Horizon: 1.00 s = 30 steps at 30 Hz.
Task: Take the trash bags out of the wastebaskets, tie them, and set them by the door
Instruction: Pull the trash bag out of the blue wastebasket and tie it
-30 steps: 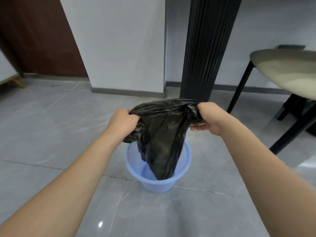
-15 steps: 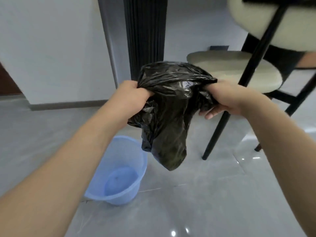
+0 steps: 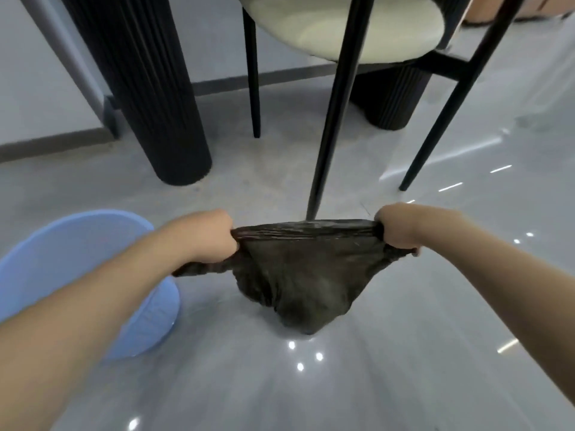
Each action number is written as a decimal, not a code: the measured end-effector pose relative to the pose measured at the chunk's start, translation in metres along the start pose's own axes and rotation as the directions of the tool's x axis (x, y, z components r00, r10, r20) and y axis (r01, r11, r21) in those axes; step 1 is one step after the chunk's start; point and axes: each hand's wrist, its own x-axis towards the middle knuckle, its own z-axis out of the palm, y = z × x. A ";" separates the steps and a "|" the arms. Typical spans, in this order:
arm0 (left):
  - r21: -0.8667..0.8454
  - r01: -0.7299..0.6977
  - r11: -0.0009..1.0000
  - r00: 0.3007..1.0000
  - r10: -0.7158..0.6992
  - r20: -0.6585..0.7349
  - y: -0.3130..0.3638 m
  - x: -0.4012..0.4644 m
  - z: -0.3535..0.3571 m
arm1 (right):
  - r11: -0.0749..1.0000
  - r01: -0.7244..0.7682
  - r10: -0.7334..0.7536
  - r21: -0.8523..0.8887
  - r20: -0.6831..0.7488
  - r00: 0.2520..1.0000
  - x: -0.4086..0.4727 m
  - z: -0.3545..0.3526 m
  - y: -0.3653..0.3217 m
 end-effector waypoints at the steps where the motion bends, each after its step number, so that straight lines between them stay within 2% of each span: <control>1: 0.156 0.025 0.987 0.999 -0.028 0.020 0.001 0.000 -0.008 | 0.999 -0.023 0.023 -0.049 -0.012 1.000 -0.001 0.003 0.008; 3: 0.463 0.088 0.882 0.994 -0.048 -0.098 0.006 0.000 -0.022 | 0.992 -0.022 0.015 -0.122 -0.060 0.998 0.000 0.005 0.015; 5: 0.633 0.100 0.768 0.959 0.094 -0.266 0.017 0.005 -0.022 | 0.986 0.020 -0.038 -0.165 -0.108 0.993 0.003 0.004 0.013; 8: 0.562 -0.206 0.801 0.870 0.413 -0.270 0.044 0.018 0.004 | 0.988 0.086 -0.106 -0.125 -0.167 0.980 0.003 -0.005 0.006; 10: 0.480 -0.323 0.815 0.833 0.486 -0.264 0.057 0.029 0.020 | 0.988 0.085 -0.109 -0.132 -0.181 0.977 0.000 -0.010 0.007; 12: 0.329 -0.305 0.894 0.837 0.417 -0.355 0.055 0.035 0.020 | 0.982 0.002 -0.037 -0.190 -0.183 0.982 -0.003 -0.012 0.017; 16: 0.261 -0.293 0.920 0.814 0.383 -0.437 0.045 0.035 0.012 | 0.945 -0.202 0.149 -0.257 -0.210 0.966 -0.020 -0.025 0.038; 18: 0.197 -0.322 0.926 0.823 0.377 -0.425 0.048 0.030 0.008 | 0.963 -0.159 0.101 -0.219 -0.256 0.961 -0.025 -0.030 0.030; 20: 0.144 -0.351 0.925 0.837 0.379 -0.395 0.055 0.025 0.007 | 0.983 0.013 -0.066 -0.182 -0.285 0.956 -0.030 -0.028 0.005; 22: 0.134 -0.387 0.912 0.822 0.407 -0.398 0.060 0.021 0.008 | 0.966 0.098 -0.167 -0.238 -0.287 0.943 -0.026 -0.015 -0.021; 25: 0.156 -0.430 0.889 0.789 0.454 -0.414 0.053 0.012 0.015 | 0.973 0.076 -0.136 -0.217 -0.274 0.952 -0.012 0.001 -0.028; 28: 0.175 -0.345 0.922 0.865 0.385 -0.322 0.043 0.007 0.030 | 0.985 0.085 -0.121 -0.153 -0.244 0.962 -0.002 0.020 -0.019; 30: 0.099 -0.262 0.960 0.936 0.278 -0.215 0.039 0.004 0.046 | 0.984 0.100 -0.126 -0.145 -0.181 0.975 0.003 0.039 -0.022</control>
